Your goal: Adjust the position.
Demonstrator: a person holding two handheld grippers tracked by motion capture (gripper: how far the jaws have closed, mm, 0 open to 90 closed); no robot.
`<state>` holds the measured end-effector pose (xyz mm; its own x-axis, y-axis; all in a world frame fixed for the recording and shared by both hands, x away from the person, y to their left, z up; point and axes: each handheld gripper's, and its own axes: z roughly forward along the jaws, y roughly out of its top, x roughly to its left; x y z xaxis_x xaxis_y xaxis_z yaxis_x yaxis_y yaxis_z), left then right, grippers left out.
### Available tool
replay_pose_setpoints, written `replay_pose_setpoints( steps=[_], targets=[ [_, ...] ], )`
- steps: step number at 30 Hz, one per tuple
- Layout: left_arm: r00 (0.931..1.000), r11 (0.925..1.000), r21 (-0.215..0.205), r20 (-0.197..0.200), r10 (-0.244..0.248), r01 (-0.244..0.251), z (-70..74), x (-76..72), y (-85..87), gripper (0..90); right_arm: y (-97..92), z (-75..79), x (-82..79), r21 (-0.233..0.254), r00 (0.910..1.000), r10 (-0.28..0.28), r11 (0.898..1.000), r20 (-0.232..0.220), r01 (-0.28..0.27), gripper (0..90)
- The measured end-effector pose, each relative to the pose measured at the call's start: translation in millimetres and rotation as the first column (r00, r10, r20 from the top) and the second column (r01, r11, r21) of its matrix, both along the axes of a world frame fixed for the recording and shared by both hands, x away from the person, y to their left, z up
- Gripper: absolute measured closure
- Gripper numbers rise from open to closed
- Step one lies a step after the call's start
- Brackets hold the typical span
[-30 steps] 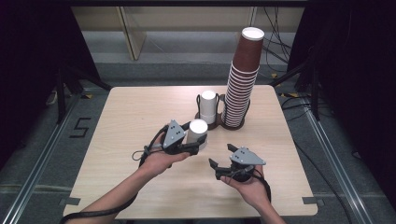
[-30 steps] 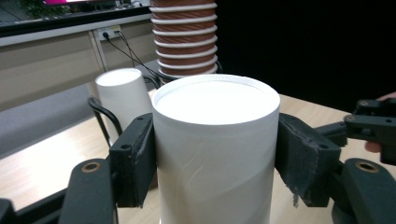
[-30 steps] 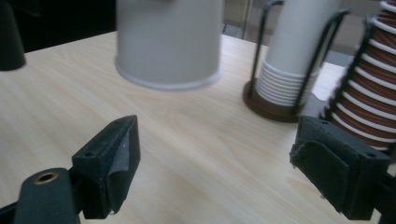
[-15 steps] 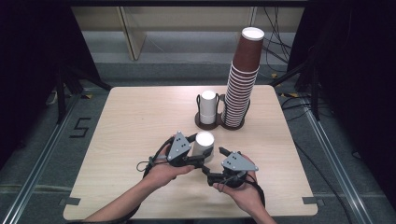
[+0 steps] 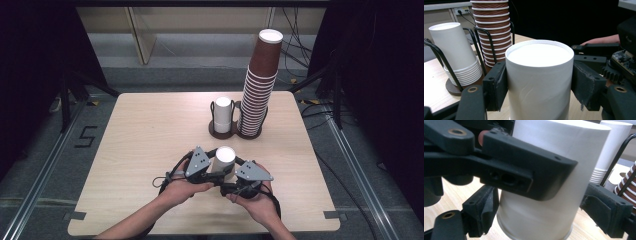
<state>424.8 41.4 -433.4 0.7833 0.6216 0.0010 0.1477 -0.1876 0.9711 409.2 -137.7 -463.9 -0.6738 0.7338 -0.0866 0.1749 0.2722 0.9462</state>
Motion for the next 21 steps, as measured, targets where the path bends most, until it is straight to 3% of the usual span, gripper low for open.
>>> replay_pose_setpoints(
  steps=[2,11,13,16,17,18,21],
  targets=[
    [1.0,1.0,-0.004,0.003,-0.003,0.003,-1.4,-0.5,-1.2,33.5,1.4,-0.9,-1.2,0.012,0.9997,-0.005,1.0,-0.026,0.005,17.9],
    [0.9999,0.9999,-0.016,-0.011,0.003,-0.003,-3.9,-2.6,-0.4,32.9,2.6,-3.6,-3.3,0.017,0.9995,-0.021,1.0,-0.022,0.021,22.3],
    [0.9999,0.9998,-0.017,-0.016,0.003,-0.004,-5.1,-3.1,-0.2,32.6,2.1,-3.9,-2.4,0.008,0.9998,-0.019,1.0,-0.002,0.019,22.9],
    [0.9997,0.9998,-0.018,-0.025,0.005,-0.006,-7.3,-2.8,0.5,32.0,4.5,-6.0,-5.4,0.011,0.9985,-0.032,0.999,-0.044,0.032,25.6],
    [0.9997,0.9995,-0.033,-0.023,0.001,-0.002,-7.7,-2.1,0.0,31.8,3.0,-5.5,-3.5,-0.013,0.9993,-0.036,0.999,0.008,0.036,26.2],
    [0.9996,0.9998,-0.022,-0.029,0.002,-0.003,-6.4,-2.3,0.9,31.7,3.7,-5.8,-4.1,0.0,0.9994,-0.033,0.999,-0.01,0.033,26.7],
    [0.9995,0.9995,-0.03,-0.031,0.003,-0.004,-5.6,-1.7,0.0,31.1,3.7,-4.9,-4.0,-0.001,0.9992,-0.04,0.999,0.003,0.04,27.7]
  ],
)
